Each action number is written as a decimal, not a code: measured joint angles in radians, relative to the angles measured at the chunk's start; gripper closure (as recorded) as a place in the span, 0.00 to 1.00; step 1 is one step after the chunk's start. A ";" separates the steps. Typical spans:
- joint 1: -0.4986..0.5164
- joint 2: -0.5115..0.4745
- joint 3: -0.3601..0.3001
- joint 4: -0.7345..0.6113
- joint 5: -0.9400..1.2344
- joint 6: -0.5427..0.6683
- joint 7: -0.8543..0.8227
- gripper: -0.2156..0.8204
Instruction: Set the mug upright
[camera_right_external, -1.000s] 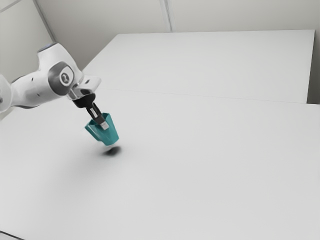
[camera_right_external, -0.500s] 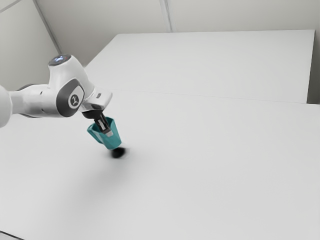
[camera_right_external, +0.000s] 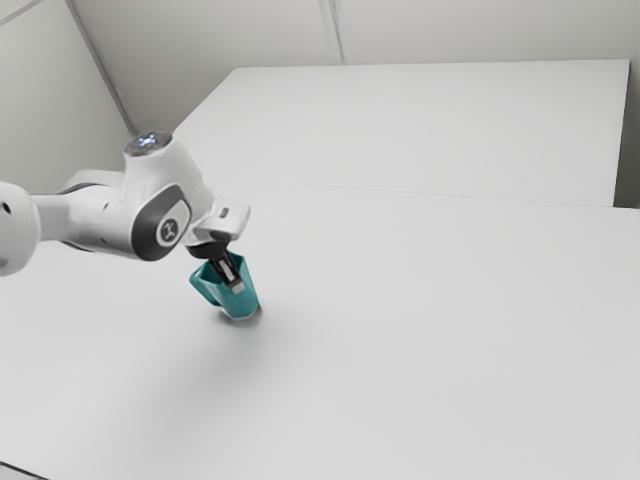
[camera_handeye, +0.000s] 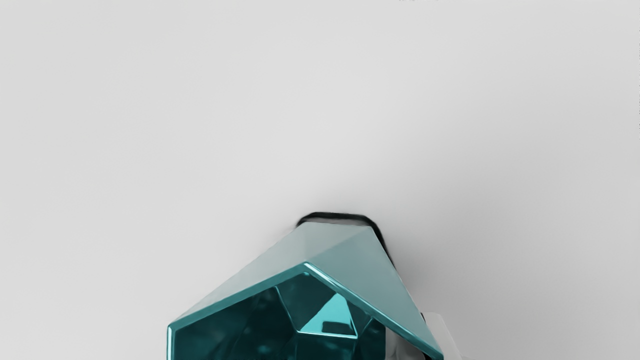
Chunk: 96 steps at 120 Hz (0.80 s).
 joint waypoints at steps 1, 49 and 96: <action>0.000 0.000 -0.001 0.000 0.000 0.000 -0.003 0.97; 0.000 0.028 -0.011 -0.004 0.065 -0.004 -0.121 0.97; -0.002 0.035 -0.018 -0.004 0.090 -0.020 -0.204 0.79</action>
